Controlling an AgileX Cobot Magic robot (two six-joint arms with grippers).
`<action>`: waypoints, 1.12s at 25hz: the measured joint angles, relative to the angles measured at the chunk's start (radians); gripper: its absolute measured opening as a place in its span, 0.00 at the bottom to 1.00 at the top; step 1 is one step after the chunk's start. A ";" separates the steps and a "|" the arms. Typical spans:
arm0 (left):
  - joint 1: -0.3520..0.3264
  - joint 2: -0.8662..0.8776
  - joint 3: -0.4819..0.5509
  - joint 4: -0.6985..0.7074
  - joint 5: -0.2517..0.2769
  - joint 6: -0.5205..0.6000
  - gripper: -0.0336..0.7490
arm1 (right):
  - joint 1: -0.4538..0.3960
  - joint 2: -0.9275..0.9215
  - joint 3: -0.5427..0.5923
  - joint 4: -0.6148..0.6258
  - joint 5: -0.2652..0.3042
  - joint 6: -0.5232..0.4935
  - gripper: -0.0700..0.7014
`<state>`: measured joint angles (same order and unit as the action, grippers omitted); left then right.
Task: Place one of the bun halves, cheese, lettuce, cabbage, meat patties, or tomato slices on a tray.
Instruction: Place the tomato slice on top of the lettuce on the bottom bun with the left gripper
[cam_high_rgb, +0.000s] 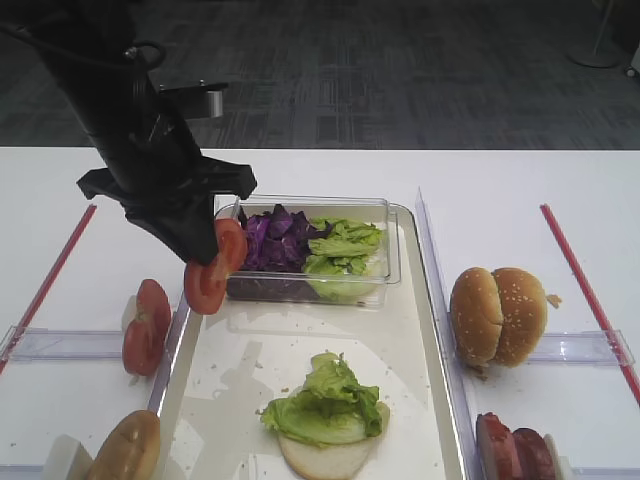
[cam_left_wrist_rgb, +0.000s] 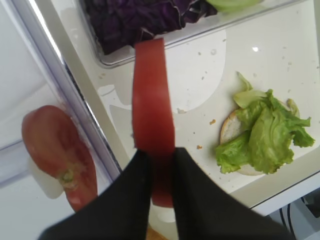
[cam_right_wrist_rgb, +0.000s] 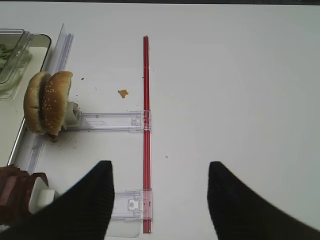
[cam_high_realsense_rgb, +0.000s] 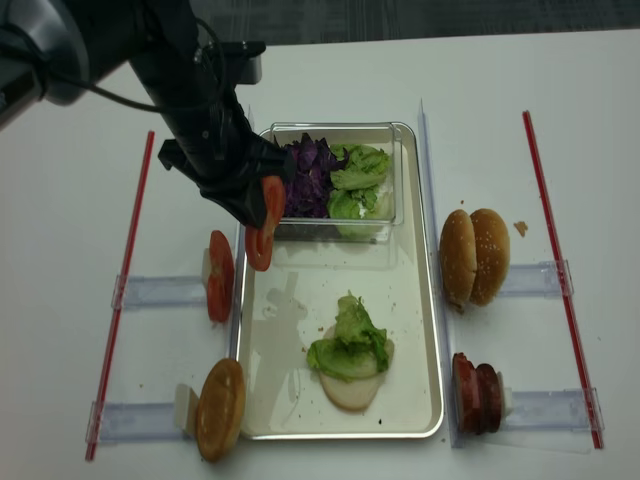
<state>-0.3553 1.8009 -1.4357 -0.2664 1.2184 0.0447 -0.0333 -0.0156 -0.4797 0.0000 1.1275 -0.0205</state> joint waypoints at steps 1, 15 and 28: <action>0.000 0.000 0.000 0.000 0.000 0.003 0.14 | 0.000 0.000 0.000 0.000 0.000 0.000 0.67; 0.000 0.000 0.000 -0.113 0.000 0.157 0.14 | 0.000 0.000 0.000 0.000 0.000 0.004 0.67; 0.000 0.000 0.000 -0.186 0.000 0.192 0.14 | 0.000 0.000 0.000 0.000 0.000 0.004 0.67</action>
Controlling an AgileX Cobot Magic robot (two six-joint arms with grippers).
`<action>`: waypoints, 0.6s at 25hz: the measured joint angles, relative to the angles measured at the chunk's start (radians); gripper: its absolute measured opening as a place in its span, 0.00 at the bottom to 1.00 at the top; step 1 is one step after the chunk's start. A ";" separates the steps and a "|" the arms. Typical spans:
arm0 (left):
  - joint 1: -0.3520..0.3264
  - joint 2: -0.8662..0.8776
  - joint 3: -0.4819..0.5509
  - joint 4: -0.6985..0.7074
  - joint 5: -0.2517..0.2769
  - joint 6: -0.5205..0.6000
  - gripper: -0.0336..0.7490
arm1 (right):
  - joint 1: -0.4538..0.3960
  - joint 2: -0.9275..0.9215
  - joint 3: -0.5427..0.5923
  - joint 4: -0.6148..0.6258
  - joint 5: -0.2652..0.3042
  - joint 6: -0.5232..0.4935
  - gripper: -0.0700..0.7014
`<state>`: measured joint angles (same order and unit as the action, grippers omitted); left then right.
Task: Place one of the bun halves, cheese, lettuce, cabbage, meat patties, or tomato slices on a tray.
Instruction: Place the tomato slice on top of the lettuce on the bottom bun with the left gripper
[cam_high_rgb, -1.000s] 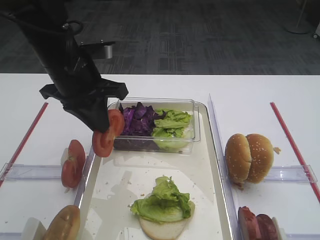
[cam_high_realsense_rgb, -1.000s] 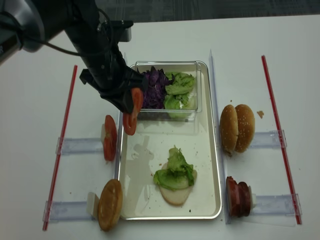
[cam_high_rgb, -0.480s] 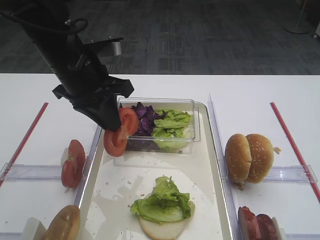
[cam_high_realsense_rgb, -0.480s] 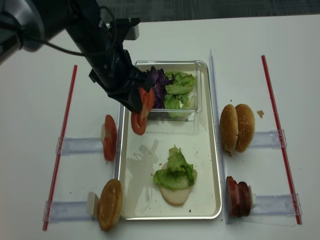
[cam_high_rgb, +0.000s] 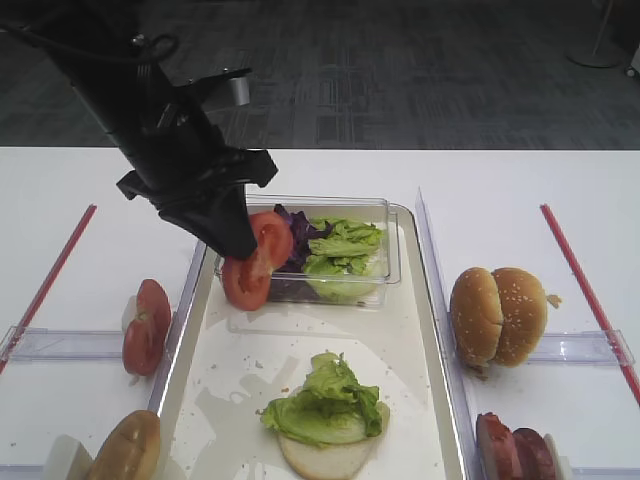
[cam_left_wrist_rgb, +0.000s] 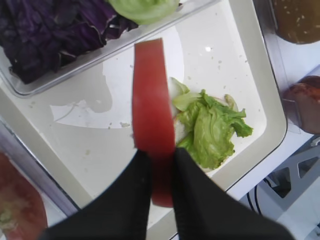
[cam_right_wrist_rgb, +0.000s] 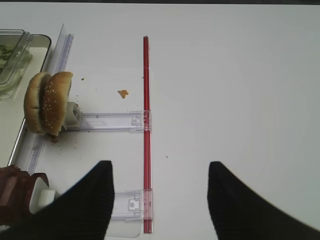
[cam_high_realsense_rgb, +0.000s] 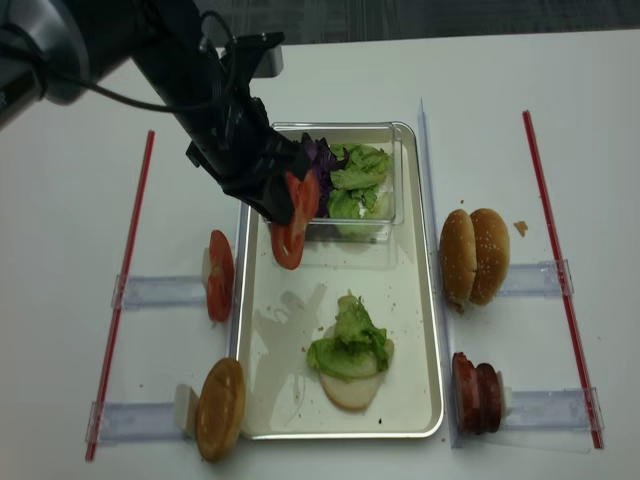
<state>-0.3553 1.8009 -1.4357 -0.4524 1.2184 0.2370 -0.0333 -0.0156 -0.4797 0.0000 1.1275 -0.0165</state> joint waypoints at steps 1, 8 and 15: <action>0.000 0.000 0.000 -0.005 0.000 0.000 0.14 | 0.000 0.000 0.000 0.000 0.000 0.000 0.67; 0.000 0.000 0.000 -0.023 0.000 0.001 0.14 | -0.002 0.000 0.000 0.000 0.000 0.000 0.67; 0.000 0.000 0.000 -0.077 0.000 0.001 0.14 | -0.002 0.000 0.000 0.000 0.000 0.000 0.67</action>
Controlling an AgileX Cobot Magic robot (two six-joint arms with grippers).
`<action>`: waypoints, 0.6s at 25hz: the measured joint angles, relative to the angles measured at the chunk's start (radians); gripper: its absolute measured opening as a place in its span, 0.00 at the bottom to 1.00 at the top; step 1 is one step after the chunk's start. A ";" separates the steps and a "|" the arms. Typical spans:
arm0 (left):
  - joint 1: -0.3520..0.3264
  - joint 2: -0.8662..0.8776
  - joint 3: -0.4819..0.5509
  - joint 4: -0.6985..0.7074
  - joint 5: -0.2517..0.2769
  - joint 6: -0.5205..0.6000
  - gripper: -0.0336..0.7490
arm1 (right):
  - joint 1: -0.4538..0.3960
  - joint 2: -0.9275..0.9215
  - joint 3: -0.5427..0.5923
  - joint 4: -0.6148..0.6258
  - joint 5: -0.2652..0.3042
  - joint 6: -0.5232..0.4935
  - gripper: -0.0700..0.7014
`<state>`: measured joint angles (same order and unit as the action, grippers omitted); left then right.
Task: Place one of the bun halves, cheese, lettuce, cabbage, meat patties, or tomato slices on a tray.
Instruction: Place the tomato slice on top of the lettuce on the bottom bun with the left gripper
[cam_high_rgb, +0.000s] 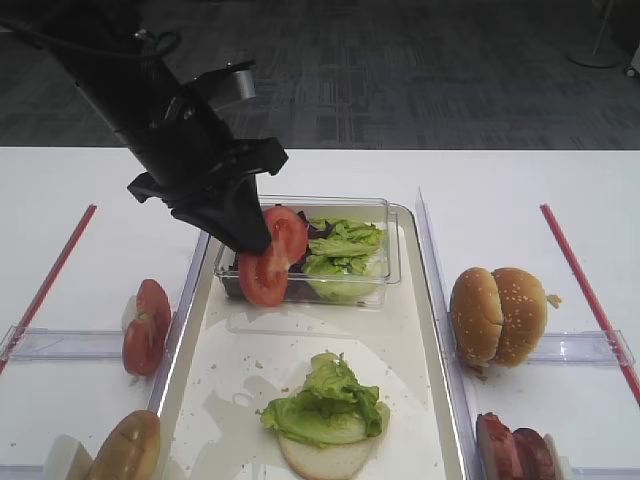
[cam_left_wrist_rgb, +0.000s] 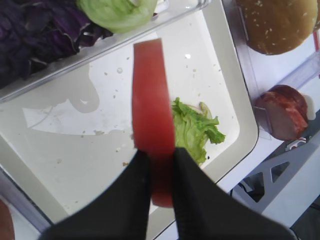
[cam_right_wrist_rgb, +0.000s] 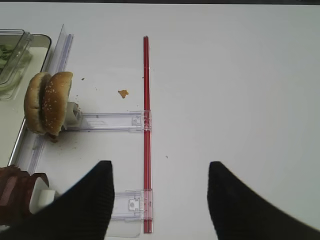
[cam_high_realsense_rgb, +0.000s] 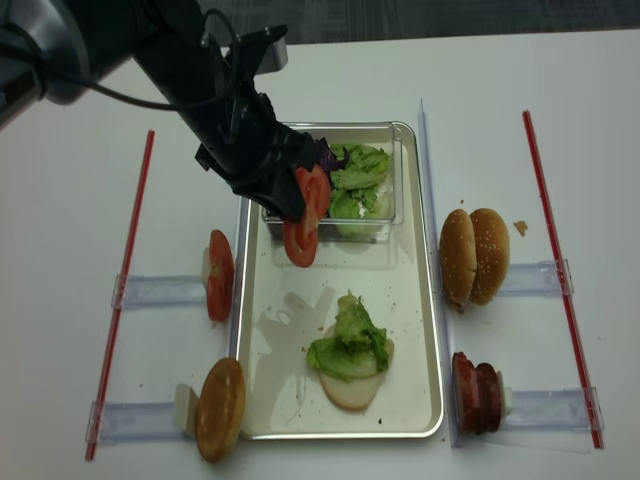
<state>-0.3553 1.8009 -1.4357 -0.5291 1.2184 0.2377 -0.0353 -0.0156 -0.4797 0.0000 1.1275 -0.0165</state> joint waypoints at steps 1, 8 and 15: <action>0.000 0.000 0.000 -0.011 0.000 0.000 0.14 | 0.000 0.000 0.000 0.000 0.000 0.000 0.67; 0.000 0.000 0.000 -0.074 0.000 0.000 0.14 | 0.000 0.000 0.000 0.000 0.000 0.000 0.67; 0.000 0.000 0.000 -0.132 0.000 0.002 0.14 | 0.000 0.000 0.000 0.000 0.000 0.000 0.67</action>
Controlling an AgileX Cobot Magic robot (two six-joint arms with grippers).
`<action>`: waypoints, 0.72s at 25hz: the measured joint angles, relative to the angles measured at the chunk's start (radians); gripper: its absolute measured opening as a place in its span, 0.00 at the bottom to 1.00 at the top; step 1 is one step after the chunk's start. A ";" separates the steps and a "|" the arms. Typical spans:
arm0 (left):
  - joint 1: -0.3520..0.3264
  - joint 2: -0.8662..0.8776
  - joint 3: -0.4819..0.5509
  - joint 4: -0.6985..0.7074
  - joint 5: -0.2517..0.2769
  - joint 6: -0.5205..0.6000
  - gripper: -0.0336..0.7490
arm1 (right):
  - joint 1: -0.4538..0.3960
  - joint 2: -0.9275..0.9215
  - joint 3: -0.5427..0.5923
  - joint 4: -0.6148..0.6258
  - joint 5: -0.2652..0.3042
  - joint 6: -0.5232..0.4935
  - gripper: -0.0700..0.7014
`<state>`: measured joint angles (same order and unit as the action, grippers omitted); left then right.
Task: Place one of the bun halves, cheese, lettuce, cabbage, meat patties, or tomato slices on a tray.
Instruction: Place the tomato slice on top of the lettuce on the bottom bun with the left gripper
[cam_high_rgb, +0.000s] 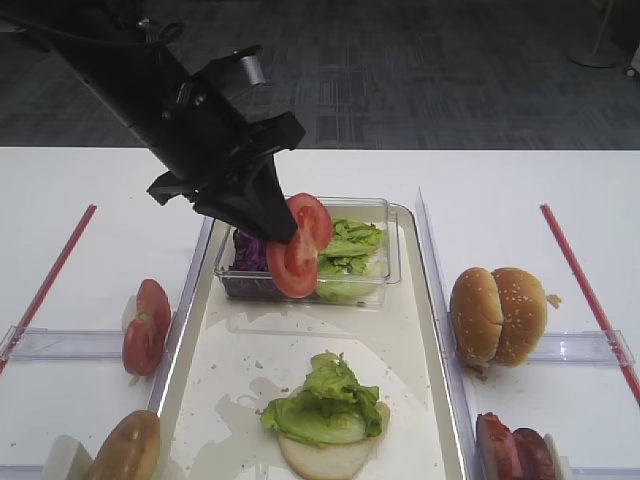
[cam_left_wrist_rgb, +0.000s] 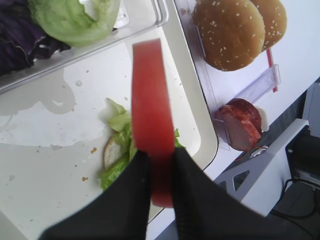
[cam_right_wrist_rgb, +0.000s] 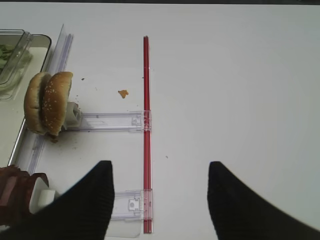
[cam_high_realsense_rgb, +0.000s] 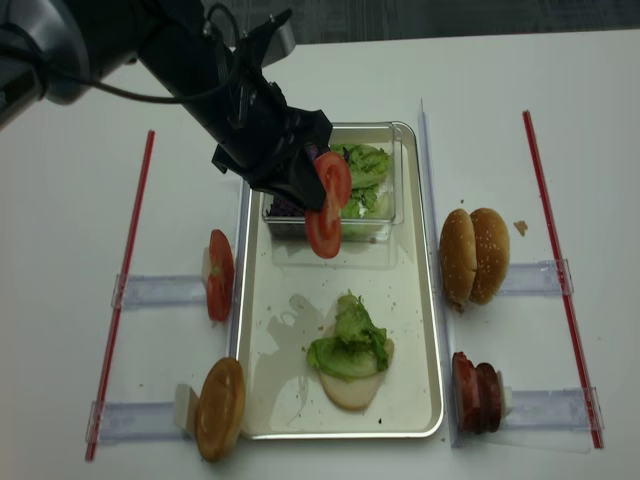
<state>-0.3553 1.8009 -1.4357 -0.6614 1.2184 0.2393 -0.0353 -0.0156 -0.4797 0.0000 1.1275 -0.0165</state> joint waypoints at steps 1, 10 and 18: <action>0.000 0.000 0.000 0.000 0.000 0.000 0.14 | 0.000 0.000 0.000 0.000 0.000 0.000 0.67; 0.000 0.000 0.027 -0.006 -0.004 0.006 0.14 | 0.000 0.000 0.000 0.000 0.000 -0.002 0.67; -0.014 -0.009 0.118 -0.032 -0.009 0.054 0.14 | 0.000 0.000 0.000 0.000 0.000 -0.002 0.67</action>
<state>-0.3688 1.7923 -1.3174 -0.6937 1.2097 0.2936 -0.0353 -0.0156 -0.4797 0.0000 1.1275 -0.0183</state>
